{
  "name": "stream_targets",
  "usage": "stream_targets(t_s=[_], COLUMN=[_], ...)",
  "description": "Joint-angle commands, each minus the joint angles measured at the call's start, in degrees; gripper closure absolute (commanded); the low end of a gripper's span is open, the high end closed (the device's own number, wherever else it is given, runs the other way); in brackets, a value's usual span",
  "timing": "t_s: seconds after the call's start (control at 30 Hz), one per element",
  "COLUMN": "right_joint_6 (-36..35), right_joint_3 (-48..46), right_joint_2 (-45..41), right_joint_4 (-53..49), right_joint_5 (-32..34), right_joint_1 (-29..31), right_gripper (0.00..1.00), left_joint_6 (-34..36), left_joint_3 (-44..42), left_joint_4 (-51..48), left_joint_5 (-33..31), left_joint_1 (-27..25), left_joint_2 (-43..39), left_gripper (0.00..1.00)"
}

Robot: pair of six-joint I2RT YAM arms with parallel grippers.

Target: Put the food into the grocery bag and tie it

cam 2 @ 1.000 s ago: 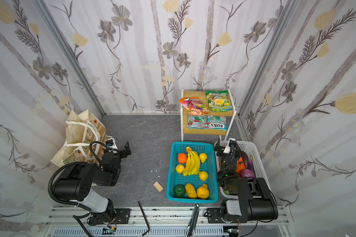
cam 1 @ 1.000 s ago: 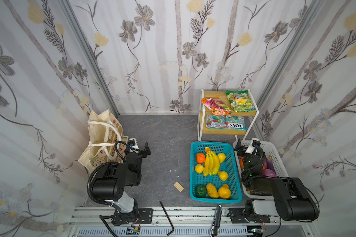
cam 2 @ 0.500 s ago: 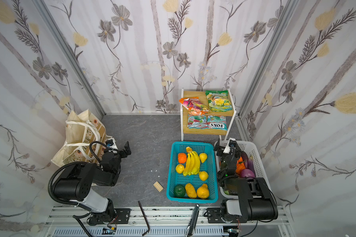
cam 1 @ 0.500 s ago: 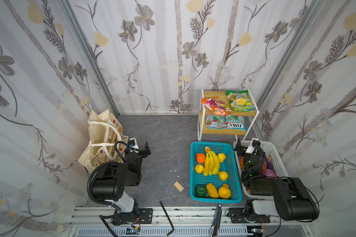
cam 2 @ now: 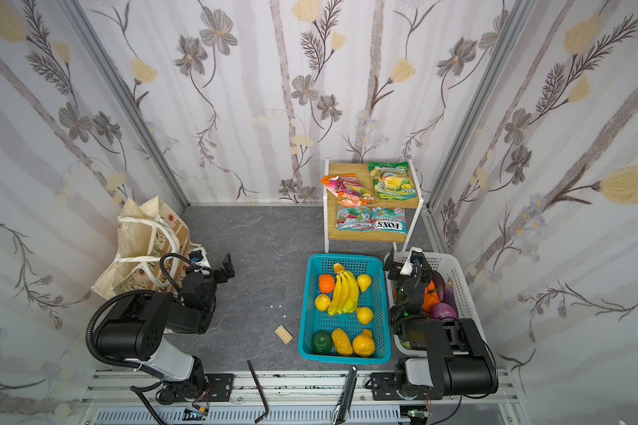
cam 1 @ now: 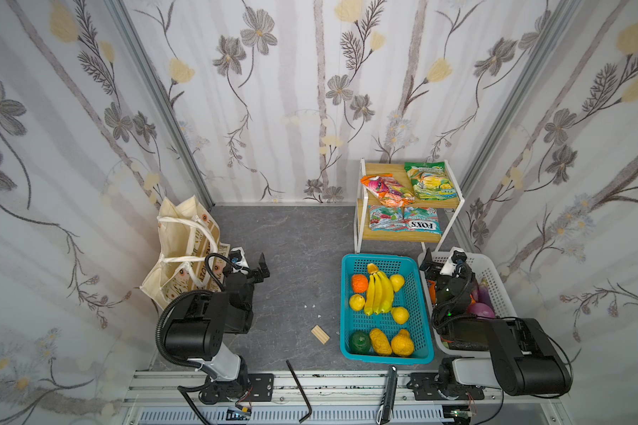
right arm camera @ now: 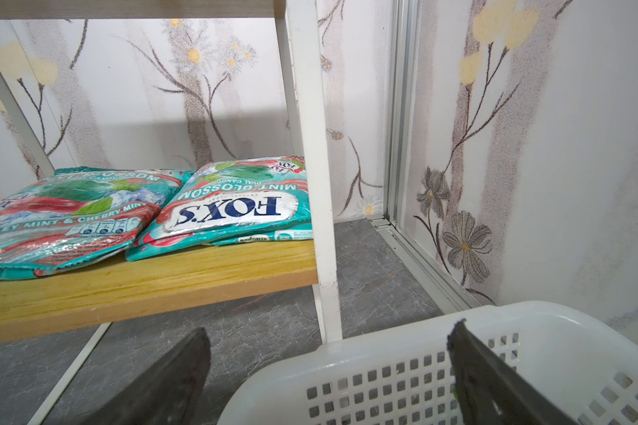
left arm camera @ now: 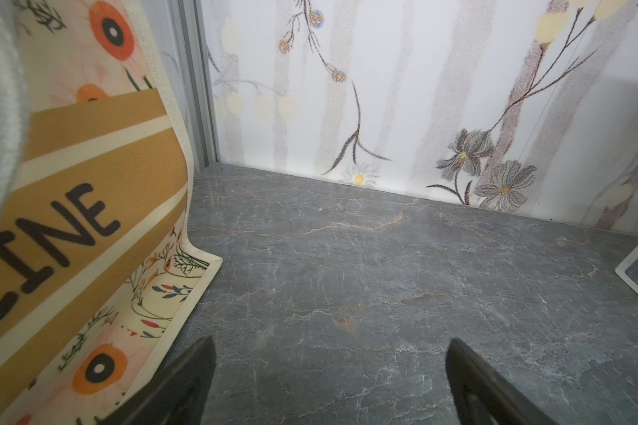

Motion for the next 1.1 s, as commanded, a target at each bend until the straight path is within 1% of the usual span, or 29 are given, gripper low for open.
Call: stream_targets(t_s=[0.0, 0.1, 0.2, 0.23, 0.3, 0.37, 0.4, 0.47, 0.6, 0.63, 0.67, 0.7, 0.73, 0.77, 0.83, 0.9, 0.93, 1.0, 1.07], right_joint_6=[-0.5, -0.3, -0.2, -0.2, -0.3, -0.3, 1.3, 6.6, 13.5, 14.7, 15.5, 15.9, 17.1, 18.3, 20.0, 20.9, 20.8, 20.0, 19.4], right_joint_3=[0.0, -0.6, -0.8, -0.7, -0.4, 0.0, 0.6, 2.2, 5.9, 6.9, 7.9, 8.9, 9.9, 10.8, 13.2, 15.3, 16.3, 18.5, 21.4], right_joint_2=[-0.1, -1.8, -6.0, -7.4, -11.1, -14.9, -17.3, -21.8, -28.7, -29.6, -30.1, -30.6, -30.8, -30.8, -30.5, -29.5, -28.8, -26.7, -24.1], right_joint_4=[2.0, 1.6, -1.7, -3.0, -6.4, -10.4, -13.6, -19.7, -29.8, -31.5, -32.6, -33.3, -33.9, -34.3, -35.1, -35.5, -35.5, -35.9, -37.0], right_joint_5=[-0.6, -0.2, 0.6, 0.6, 0.3, -0.8, -0.9, -1.4, -7.1, -9.6, -12.3, -15.4, -18.0, -20.2, -24.6, -26.4, -26.8, -26.8, -27.4], right_joint_1=[0.0, 0.1, 0.1, 0.1, 0.1, 0.0, 0.1, 0.0, 0.0, 0.0, 0.0, 0.0, 0.2, 0.1, 0.9, 2.9, 4.6, 8.4, 12.0], right_gripper=[0.0, 0.0, 0.0, 0.0, 0.0, 0.0, 0.0, 0.0, 0.0, 0.0, 0.0, 0.0, 0.0, 0.0, 0.0, 0.0, 0.0, 0.0, 0.0], left_joint_6=[-0.6, -0.9, -0.5, -0.1, 1.1, 0.5, -0.3, -4.2, -10.8, -13.6, -17.2, -20.4, -20.7, -20.8, -20.0, -18.7, -17.4, -14.9, -12.6], left_joint_3=[-0.1, -1.4, -2.8, -2.6, 0.0, 2.7, 3.7, 6.4, 15.8, 18.2, 21.1, 26.1, 31.8, 36.0, 43.5, 50.3, 53.9, 59.8, 65.1], left_joint_4=[0.9, 0.6, -0.3, -1.9, -9.8, -15.0, -16.5, -20.8, -36.9, -41.1, -46.9, -55.1, -63.5, -69.2, -79.2, -88.4, -93.3, -101.7, -108.2], left_joint_5=[-1.5, -3.7, -5.1, -5.8, -8.9, -11.3, -11.7, -11.5, -9.0, -8.1, -8.5, -7.4, -5.5, -4.2, -1.9, -1.1, -1.2, -4.5, -7.3], left_joint_1=[0.1, -0.1, -0.7, -1.2, -3.6, -5.9, -7.1, -8.9, -11.7, -12.0, -11.9, -11.5, -11.2, -11.2, -10.8, -9.9, -9.3, -7.9, -5.4], left_joint_2=[-0.9, -4.9, -8.8, -10.2, -14.3, -17.6, -18.7, -22.7, -27.9, -29.1, -30.1, -30.5, -30.6, -30.6, -31.3, -30.8, -30.0, -27.9, -26.0], left_gripper=[0.0, 0.0, 0.0, 0.0, 0.0, 0.0, 0.0, 0.0, 0.0, 0.0, 0.0, 0.0, 0.0, 0.0, 0.0, 0.0, 0.0, 0.0, 0.0])
